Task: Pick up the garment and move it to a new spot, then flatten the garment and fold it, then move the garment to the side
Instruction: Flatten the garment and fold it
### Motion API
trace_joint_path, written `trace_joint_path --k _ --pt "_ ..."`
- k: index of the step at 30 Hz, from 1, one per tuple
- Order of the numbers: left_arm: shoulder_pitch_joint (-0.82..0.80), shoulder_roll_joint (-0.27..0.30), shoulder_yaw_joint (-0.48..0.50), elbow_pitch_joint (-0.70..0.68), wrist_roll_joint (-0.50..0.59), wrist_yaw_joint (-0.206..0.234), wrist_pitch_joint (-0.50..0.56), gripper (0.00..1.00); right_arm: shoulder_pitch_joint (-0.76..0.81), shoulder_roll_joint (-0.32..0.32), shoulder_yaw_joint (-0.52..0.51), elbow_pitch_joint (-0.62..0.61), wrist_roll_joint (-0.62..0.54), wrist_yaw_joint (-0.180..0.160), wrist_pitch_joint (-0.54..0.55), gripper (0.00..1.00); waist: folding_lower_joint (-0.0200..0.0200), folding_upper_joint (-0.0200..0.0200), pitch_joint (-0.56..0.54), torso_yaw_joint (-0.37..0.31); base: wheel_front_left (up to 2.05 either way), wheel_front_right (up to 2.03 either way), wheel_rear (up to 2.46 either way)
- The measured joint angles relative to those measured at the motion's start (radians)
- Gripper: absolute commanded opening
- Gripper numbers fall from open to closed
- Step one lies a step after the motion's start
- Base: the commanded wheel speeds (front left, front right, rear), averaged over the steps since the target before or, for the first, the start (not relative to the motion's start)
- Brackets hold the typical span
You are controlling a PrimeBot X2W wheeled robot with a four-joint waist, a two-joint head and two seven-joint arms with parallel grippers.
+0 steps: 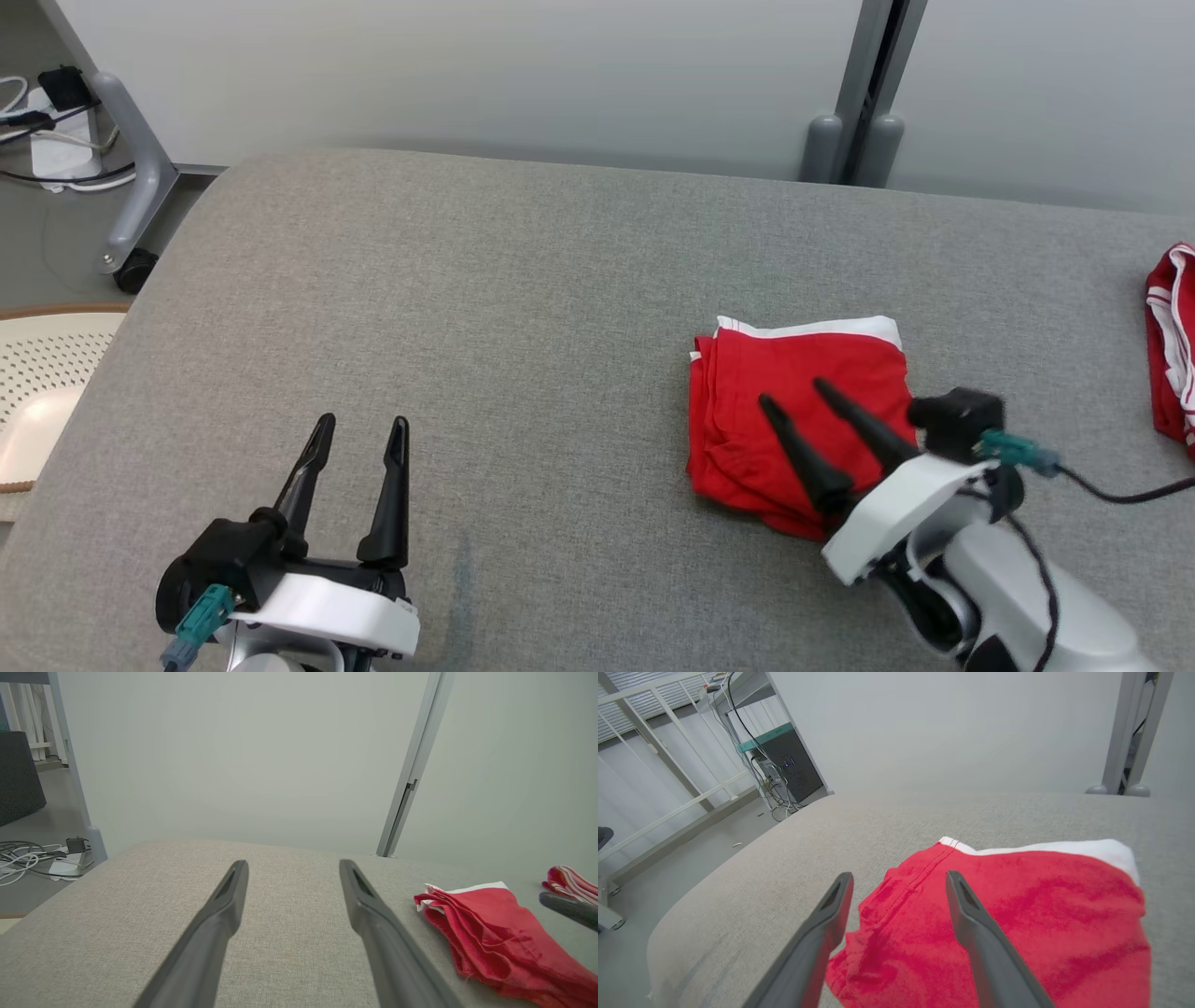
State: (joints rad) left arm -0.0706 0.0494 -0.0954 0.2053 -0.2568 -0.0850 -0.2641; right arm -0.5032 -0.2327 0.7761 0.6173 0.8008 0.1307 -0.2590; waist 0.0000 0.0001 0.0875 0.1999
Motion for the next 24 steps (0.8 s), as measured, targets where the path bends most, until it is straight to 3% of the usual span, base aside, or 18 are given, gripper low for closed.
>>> trace_joint_path --k 5,10,11,12,13,24 --pt "0.001 0.0 0.012 -0.004 0.006 0.0 0.0 1.0 0.026 -0.045 -0.204 -0.088 -0.079 0.0 -0.002 1.0 0.0 0.0 0.002 -0.015 0.0 0.0 0.0" --pt "0.002 0.0 0.017 -0.007 0.011 -0.002 0.0 1.0 0.069 -0.072 -0.35 -0.085 -0.154 0.0 -0.002 1.0 0.0 0.0 0.007 -0.016 0.0 0.0 0.0" --pt "0.002 0.0 0.018 -0.007 0.011 -0.002 0.0 1.0 0.072 -0.077 -0.375 -0.076 -0.171 0.0 -0.003 0.72 0.0 0.0 0.009 -0.015 0.0 0.0 0.0" --pt "0.002 0.0 0.017 -0.007 0.012 -0.002 0.0 1.0 0.074 -0.079 -0.395 -0.063 -0.184 0.0 -0.003 0.04 0.0 0.0 0.011 -0.013 0.0 0.0 0.0" --pt "0.001 0.0 0.016 -0.007 0.013 -0.003 0.0 1.0 0.077 -0.079 -0.411 -0.046 -0.191 0.0 -0.003 0.0 0.0 0.0 0.013 -0.011 0.0 0.0 0.0" --pt "-0.022 0.0 -0.013 0.007 0.019 -0.011 0.0 1.0 0.029 -0.009 -0.405 0.146 -0.265 0.0 -0.003 0.0 0.0 0.0 0.036 0.038 0.0 0.0 0.0"
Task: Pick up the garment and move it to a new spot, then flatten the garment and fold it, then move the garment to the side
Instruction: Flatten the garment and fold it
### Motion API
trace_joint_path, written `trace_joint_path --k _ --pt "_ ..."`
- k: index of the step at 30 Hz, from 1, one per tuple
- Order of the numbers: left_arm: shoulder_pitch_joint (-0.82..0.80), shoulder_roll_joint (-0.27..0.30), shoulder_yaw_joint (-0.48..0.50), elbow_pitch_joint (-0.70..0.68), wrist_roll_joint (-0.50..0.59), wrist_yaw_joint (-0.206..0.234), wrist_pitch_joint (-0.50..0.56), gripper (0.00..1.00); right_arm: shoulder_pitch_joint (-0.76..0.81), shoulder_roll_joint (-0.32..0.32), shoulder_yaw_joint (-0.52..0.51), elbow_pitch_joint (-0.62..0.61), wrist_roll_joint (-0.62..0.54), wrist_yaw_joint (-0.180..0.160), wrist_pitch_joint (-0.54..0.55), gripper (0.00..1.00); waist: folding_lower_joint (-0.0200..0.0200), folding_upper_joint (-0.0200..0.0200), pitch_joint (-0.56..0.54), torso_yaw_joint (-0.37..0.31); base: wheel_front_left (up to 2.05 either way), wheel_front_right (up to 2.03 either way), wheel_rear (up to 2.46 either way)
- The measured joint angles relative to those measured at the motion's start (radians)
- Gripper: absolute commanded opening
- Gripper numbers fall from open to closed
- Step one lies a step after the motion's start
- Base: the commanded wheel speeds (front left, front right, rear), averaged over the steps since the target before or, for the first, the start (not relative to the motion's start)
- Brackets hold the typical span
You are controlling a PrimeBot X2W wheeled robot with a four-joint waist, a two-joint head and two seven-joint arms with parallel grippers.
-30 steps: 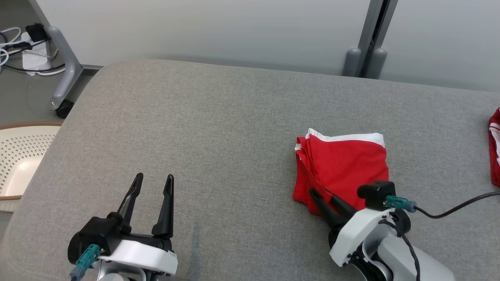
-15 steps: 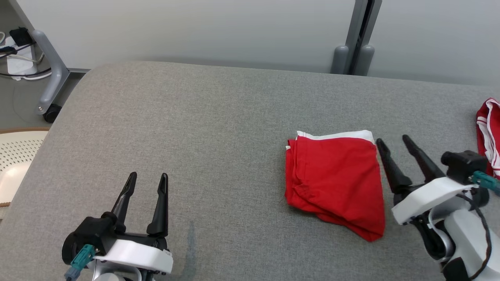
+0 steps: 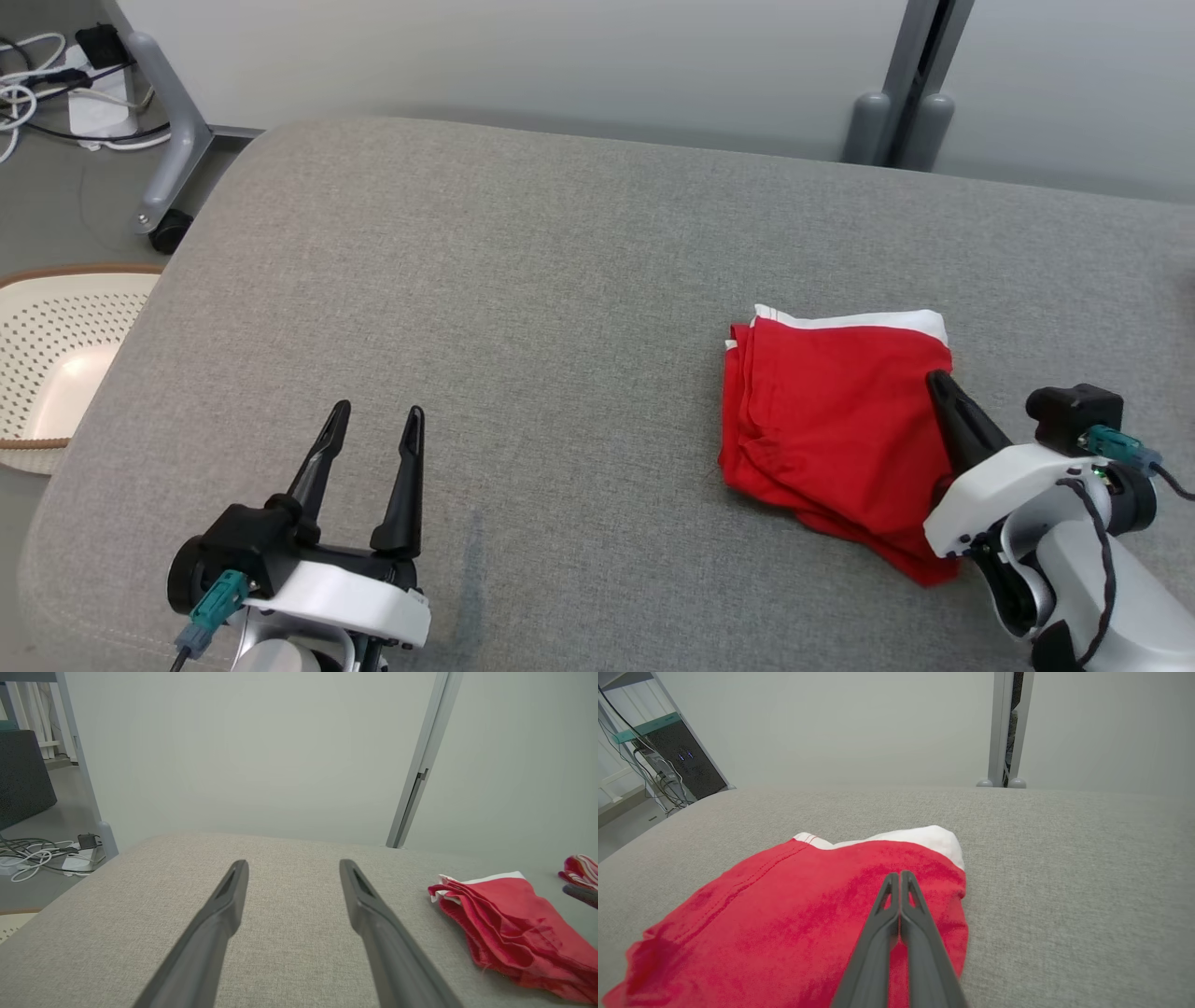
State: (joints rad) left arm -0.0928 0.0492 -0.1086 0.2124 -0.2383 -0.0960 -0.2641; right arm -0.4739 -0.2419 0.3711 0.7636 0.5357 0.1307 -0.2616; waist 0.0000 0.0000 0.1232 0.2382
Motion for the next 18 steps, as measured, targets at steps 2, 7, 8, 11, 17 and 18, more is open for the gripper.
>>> trace_joint_path --k 2,7,8,11,17,18 --pt "-0.005 0.0 -0.006 0.002 -0.001 0.0 0.0 1.0 -0.011 0.018 0.012 0.029 0.0 0.0 0.0 0.0 0.0 0.0 0.006 0.011 0.0 0.0 0.0" --pt "-0.017 0.0 -0.021 0.005 -0.009 0.001 0.0 1.0 -0.025 0.065 0.055 0.078 -0.017 0.0 0.0 0.0 0.0 0.0 0.02 0.04 0.0 0.0 0.0" --pt "-0.017 0.0 -0.023 0.006 -0.009 0.001 0.0 1.0 -0.025 0.077 0.067 0.085 -0.018 0.0 0.0 0.0 0.0 0.0 0.022 0.046 0.0 0.0 0.0" --pt "-0.019 0.0 -0.025 0.008 -0.01 0.002 0.0 1.0 -0.024 0.111 0.108 0.083 -0.019 0.0 0.0 0.0 0.0 0.0 0.026 0.062 0.0 0.0 0.0" --pt "-0.019 0.0 -0.025 0.01 -0.01 0.002 0.0 1.0 0.01 0.155 0.238 0.043 -0.009 0.0 0.0 0.0 0.0 0.0 0.021 0.074 0.0 0.0 0.0" --pt "-0.019 0.0 -0.024 0.01 -0.01 0.003 0.0 1.0 0.016 0.157 0.259 0.032 -0.011 0.0 0.0 0.0 0.0 0.0 0.019 0.073 0.0 0.0 0.0"
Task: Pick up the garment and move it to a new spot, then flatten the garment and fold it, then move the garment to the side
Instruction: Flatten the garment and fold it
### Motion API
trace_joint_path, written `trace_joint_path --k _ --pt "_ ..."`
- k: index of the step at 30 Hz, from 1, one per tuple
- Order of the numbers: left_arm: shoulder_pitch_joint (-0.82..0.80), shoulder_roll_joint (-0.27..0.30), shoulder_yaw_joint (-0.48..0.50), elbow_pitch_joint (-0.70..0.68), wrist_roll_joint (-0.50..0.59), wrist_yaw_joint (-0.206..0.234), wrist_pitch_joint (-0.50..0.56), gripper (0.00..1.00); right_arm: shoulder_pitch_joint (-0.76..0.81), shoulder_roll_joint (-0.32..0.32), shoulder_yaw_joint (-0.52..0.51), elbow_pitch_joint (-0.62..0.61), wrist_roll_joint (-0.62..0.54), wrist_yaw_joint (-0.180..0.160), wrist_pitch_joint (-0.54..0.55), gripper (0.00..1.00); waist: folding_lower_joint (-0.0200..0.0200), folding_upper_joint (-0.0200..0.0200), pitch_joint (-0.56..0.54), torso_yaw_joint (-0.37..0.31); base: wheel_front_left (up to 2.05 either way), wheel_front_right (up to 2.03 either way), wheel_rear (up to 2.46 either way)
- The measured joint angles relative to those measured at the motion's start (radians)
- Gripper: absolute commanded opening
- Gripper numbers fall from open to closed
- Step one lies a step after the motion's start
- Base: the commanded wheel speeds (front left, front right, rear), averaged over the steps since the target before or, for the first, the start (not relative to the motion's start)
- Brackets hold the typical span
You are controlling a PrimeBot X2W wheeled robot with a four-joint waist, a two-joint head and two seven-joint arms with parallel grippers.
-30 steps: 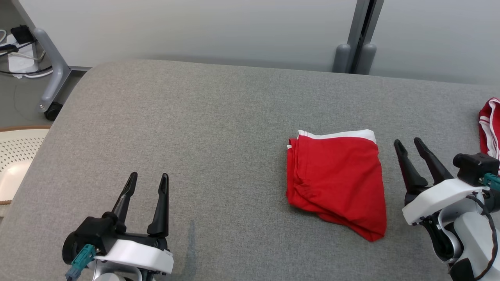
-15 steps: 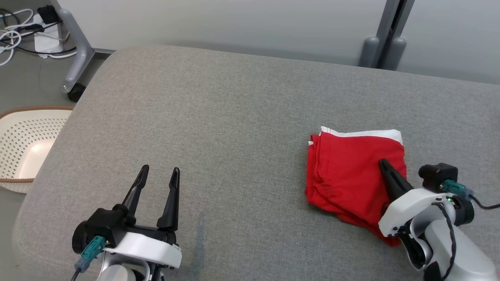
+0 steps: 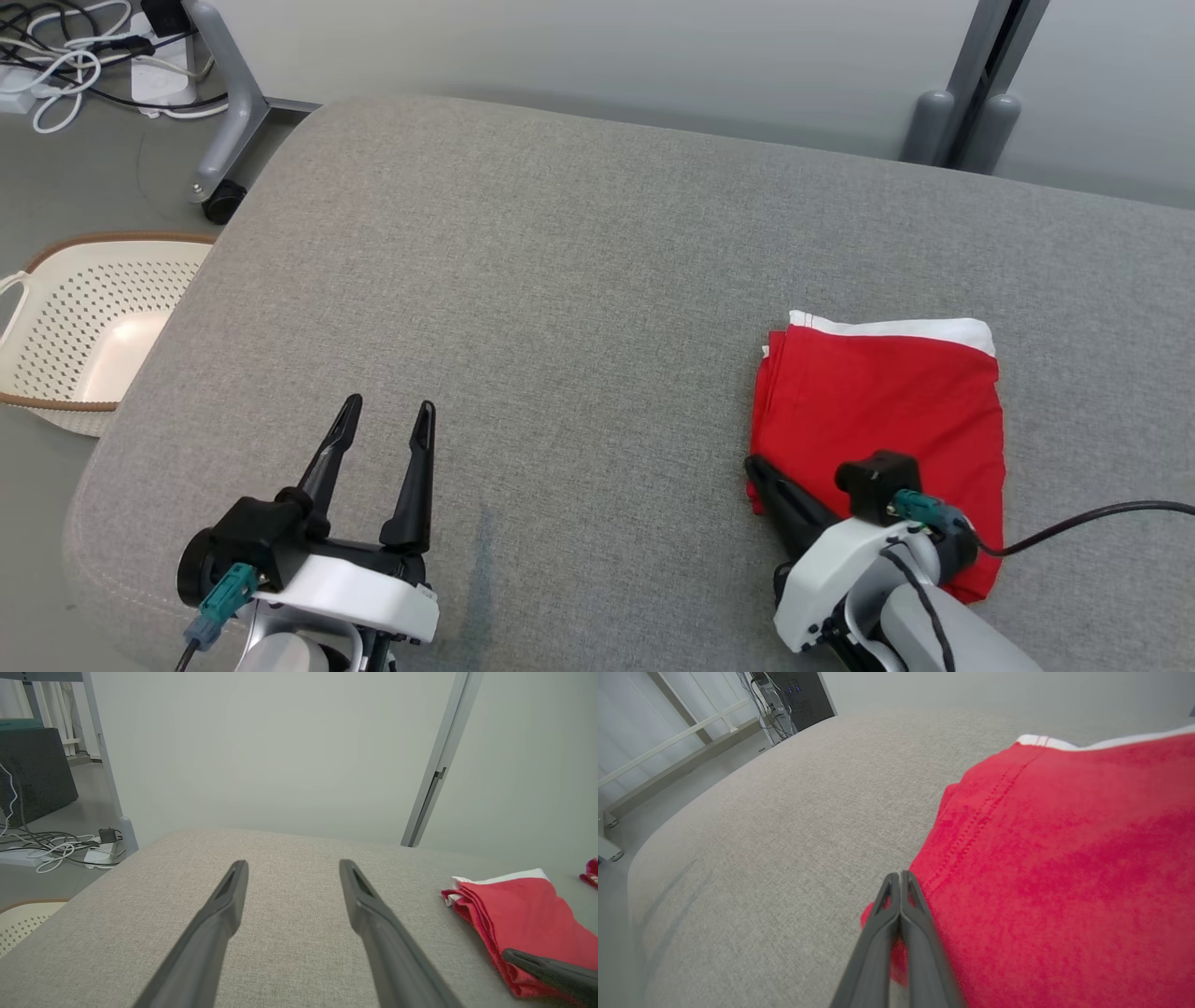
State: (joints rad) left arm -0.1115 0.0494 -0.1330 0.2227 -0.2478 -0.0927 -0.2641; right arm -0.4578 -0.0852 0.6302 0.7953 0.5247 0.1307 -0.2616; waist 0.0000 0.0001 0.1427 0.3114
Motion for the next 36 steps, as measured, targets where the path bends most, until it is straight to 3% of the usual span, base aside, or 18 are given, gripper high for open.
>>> trace_joint_path --k 6,18,26,31,32,33,36 --pt "0.002 0.0 -0.001 0.0 0.001 0.004 0.0 1.0 0.008 -0.004 0.003 -0.079 0.002 0.0 0.0 0.0 0.0 0.0 -0.009 -0.028 0.0 0.0 0.0" --pt "0.021 0.0 0.043 0.001 0.02 -0.002 0.0 1.0 0.117 -0.117 -0.217 -0.345 -0.061 0.0 0.0 0.0 0.0 0.0 -0.046 -0.157 0.0 0.0 0.0" --pt "0.035 0.0 0.106 0.002 0.048 -0.012 0.0 1.0 0.239 -0.136 -0.403 -0.459 -0.109 0.0 0.0 0.0 0.0 0.0 -0.078 -0.242 0.0 0.0 0.0" --pt "0.054 0.0 0.139 0.005 0.054 -0.016 0.0 1.0 0.304 -0.134 -0.446 -0.494 -0.137 0.0 0.0 0.0 0.0 0.0 -0.094 -0.274 0.0 0.0 0.0" --pt "0.059 0.0 0.147 0.006 0.055 -0.017 0.0 1.0 0.321 -0.132 -0.454 -0.503 -0.149 0.0 0.0 0.37 0.0 -0.0001 -0.098 -0.281 0.0 0.0 0.0" --pt "0.066 0.0 0.152 0.01 0.058 -0.018 0.0 1.0 0.335 -0.13 -0.466 -0.514 -0.158 0.0 0.0 0.98 0.0 0.0 -0.103 -0.287 0.0 0.0 0.0" --pt "0.087 0.0 0.174 0.016 0.062 -0.021 0.0 1.0 0.375 -0.111 -0.498 -0.543 -0.173 0.0 0.0 1.0 0.0 0.0 -0.116 -0.3 0.0 0.0 0.0"
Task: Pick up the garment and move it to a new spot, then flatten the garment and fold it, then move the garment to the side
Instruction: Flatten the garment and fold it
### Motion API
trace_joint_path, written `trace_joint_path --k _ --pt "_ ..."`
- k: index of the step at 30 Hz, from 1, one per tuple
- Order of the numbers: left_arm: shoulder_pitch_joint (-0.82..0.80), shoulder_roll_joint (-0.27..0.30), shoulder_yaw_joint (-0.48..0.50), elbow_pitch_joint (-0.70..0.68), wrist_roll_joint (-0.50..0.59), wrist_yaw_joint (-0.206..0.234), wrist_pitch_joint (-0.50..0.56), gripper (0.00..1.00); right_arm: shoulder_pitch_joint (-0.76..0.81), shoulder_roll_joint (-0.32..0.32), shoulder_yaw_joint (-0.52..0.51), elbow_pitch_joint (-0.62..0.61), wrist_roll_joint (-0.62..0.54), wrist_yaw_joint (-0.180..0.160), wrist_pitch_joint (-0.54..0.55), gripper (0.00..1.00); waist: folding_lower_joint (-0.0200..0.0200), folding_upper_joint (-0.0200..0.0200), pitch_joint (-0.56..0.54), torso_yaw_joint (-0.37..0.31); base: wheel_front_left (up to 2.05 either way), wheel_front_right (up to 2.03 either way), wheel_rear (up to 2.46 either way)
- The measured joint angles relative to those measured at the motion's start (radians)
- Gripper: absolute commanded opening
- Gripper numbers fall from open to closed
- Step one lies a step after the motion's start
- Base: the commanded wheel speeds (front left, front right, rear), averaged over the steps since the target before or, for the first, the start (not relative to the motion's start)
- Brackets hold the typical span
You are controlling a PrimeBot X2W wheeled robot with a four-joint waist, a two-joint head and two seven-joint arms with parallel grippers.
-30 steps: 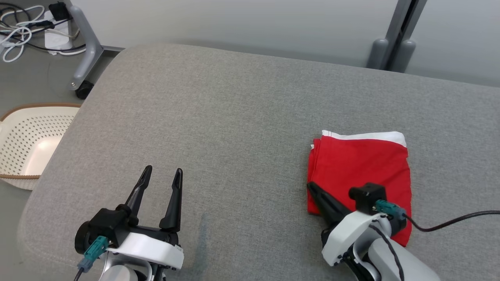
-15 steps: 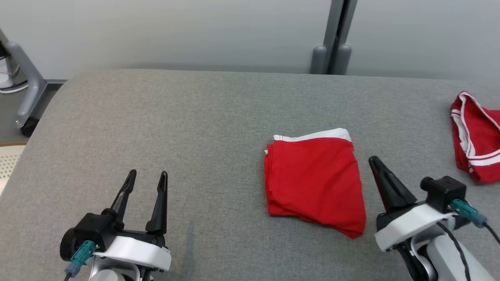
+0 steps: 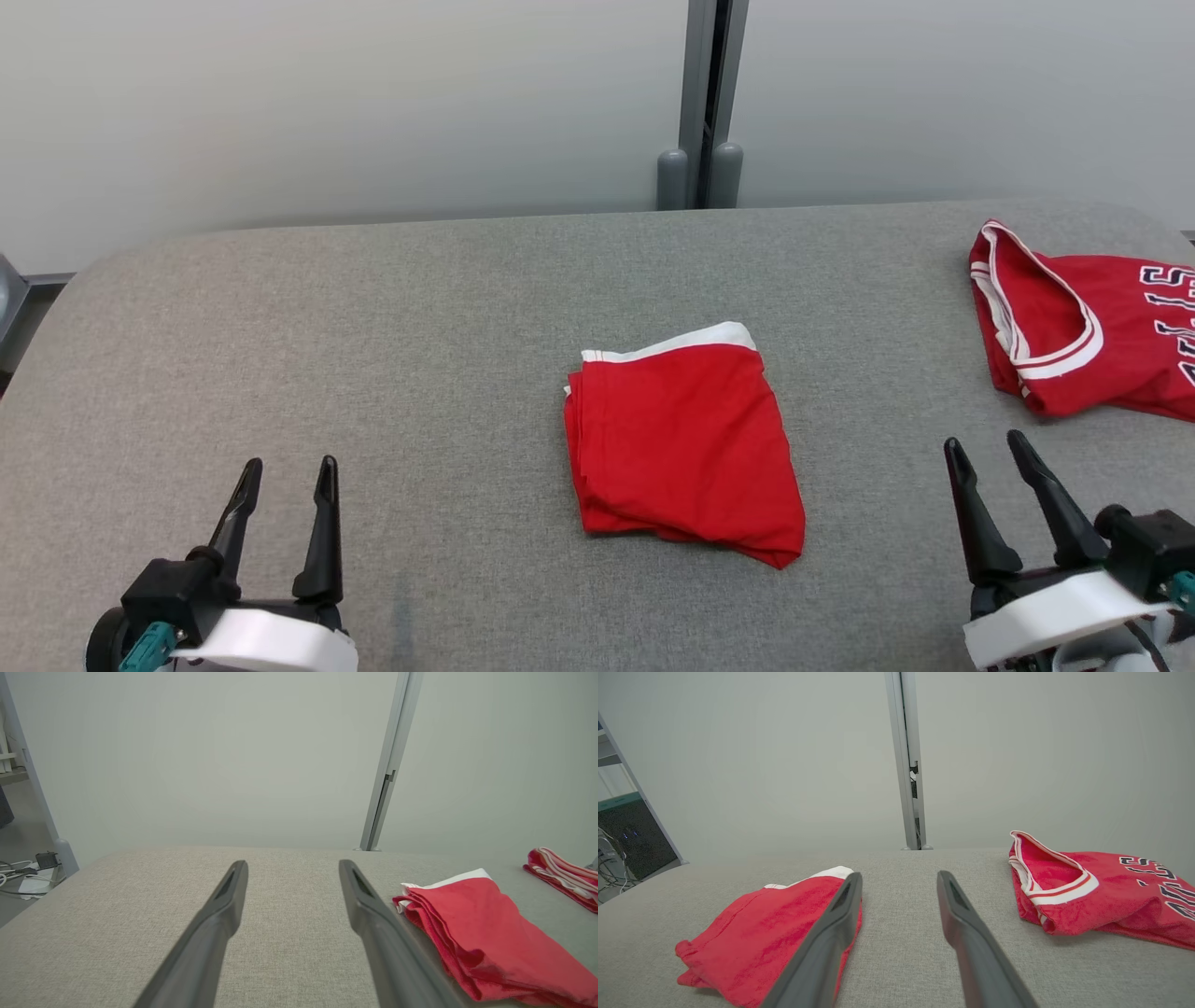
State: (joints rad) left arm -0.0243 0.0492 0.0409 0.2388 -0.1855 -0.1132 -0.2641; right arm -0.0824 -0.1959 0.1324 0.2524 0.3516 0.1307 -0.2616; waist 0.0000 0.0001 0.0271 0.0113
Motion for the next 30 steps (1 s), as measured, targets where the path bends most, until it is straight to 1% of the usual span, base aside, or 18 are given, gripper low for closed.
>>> trace_joint_path --k 4,9,13,19,30 --pt "0.028 -0.001 0.034 -0.006 0.013 0.005 0.0 1.0 0.051 0.032 -0.052 -0.032 -0.014 0.0 0.0 1.0 0.0 0.0 -0.017 -0.012 0.0 0.0 0.0" --pt "0.055 0.0 0.067 -0.019 0.028 0.007 0.0 1.0 0.092 0.056 -0.074 -0.058 -0.035 0.0 0.0 1.0 0.0 0.0 -0.033 -0.018 0.0 0.0 0.0" --pt "0.064 0.0 0.059 -0.018 0.041 0.017 0.0 1.0 0.109 0.06 -0.083 -0.066 -0.044 0.0 0.0 1.0 0.0 0.0 -0.044 -0.017 0.0 0.0 0.0" --pt "0.084 0.0 0.051 -0.029 0.062 0.018 0.0 1.0 0.12 0.064 -0.089 -0.067 -0.051 0.0 0.0 1.0 0.0 0.0 -0.055 -0.01 0.0 0.0 0.0" --pt "0.101 0.0 0.051 -0.047 0.065 0.024 0.0 1.0 0.128 0.069 -0.088 -0.052 -0.052 0.0 0.0 1.0 0.0 0.0 -0.058 -0.004 0.0 0.0 0.0"
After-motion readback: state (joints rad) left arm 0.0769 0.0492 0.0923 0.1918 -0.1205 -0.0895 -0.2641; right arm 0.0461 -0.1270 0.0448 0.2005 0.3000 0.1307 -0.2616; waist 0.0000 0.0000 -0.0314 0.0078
